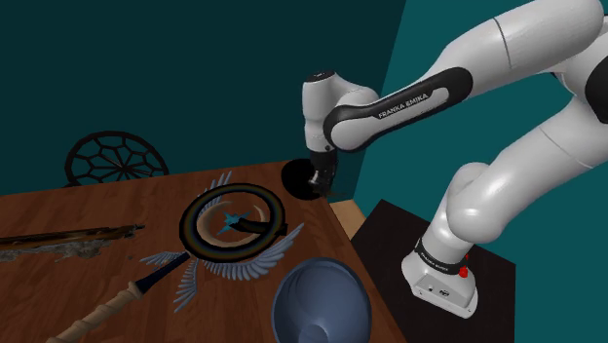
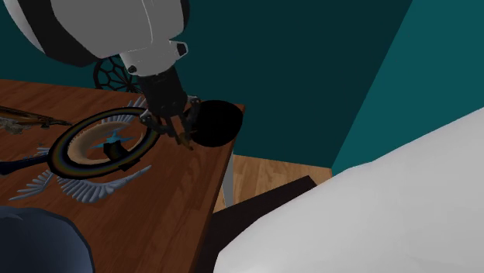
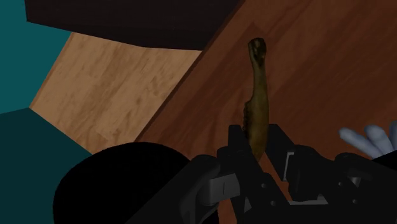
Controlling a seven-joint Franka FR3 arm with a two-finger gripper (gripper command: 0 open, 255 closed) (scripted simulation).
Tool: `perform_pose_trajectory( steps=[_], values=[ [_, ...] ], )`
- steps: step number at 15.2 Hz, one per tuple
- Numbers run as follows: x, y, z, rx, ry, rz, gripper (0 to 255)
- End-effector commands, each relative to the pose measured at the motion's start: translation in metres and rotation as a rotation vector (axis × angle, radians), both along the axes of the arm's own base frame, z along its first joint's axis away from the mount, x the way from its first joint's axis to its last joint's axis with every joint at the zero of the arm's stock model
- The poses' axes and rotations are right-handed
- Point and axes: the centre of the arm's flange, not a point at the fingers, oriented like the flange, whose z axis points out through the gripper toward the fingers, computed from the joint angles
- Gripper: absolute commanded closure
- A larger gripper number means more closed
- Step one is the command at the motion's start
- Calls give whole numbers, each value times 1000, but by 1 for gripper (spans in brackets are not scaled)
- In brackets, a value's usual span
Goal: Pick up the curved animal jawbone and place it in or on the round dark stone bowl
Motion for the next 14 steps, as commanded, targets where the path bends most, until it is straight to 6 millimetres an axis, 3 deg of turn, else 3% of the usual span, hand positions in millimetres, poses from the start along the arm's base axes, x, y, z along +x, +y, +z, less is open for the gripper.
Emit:
perform_pose_trajectory(
  steps=[1, 3, 14],
  values=[
    [0, 0, 10, 0, 1, 0, 255],
    [0, 0, 16, 0, 1, 0, 255],
    [119, -83, 10, 0, 1, 0, 255]
  ],
)
